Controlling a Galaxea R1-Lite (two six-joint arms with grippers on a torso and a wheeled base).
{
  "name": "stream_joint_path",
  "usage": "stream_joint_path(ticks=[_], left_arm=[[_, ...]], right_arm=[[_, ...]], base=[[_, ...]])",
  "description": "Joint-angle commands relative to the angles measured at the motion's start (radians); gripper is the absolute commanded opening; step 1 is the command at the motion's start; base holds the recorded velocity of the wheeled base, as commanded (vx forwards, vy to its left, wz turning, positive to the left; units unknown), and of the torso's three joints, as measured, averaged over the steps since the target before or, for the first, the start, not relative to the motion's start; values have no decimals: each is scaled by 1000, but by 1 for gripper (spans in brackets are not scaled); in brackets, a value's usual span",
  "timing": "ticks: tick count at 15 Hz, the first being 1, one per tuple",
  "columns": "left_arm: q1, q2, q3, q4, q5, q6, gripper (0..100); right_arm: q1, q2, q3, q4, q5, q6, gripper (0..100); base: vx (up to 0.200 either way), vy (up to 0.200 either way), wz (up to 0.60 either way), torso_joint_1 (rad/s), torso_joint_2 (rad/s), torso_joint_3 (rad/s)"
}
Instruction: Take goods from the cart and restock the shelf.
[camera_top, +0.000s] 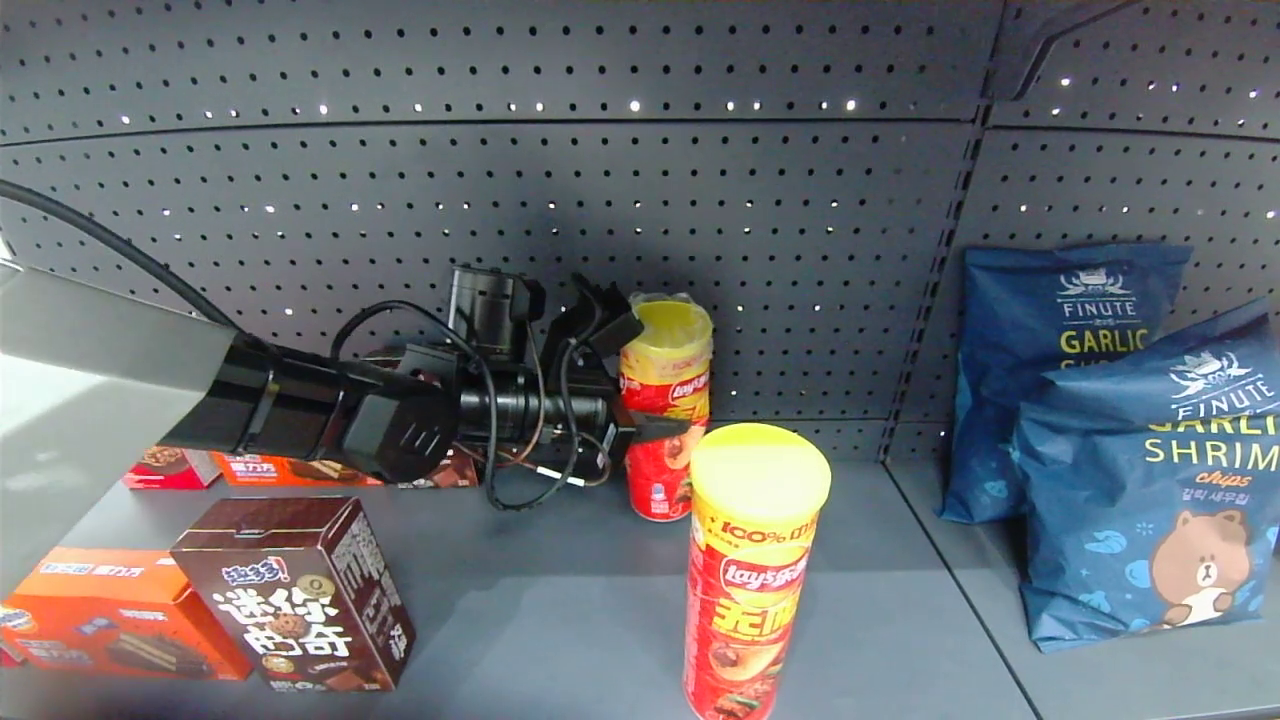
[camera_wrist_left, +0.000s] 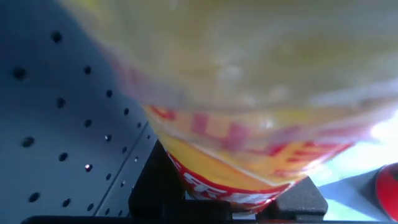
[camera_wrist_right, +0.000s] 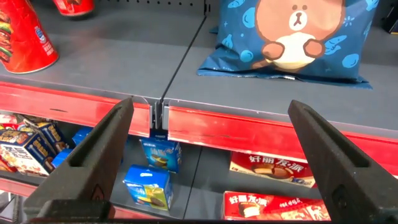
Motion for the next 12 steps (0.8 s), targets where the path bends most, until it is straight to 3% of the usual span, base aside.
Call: stream_joint_path(ticks=[1, 6, 7, 12], left_arm=[[1, 15, -2, -4, 0, 0, 0], [2, 31, 3, -4, 1, 23, 0], [1, 31, 4, -4, 1, 24, 100], [4, 19, 40, -11, 11, 24, 100]], right_arm=[[0, 4, 0, 0, 0, 0, 100], [0, 4, 0, 0, 0, 0, 100], [0, 4, 0, 0, 0, 0, 100], [0, 4, 0, 0, 0, 0, 100]], base=[[0, 0, 0, 0, 0, 0], [0, 0, 0, 0, 0, 0], [0, 0, 0, 0, 0, 0], [0, 0, 0, 0, 0, 0]])
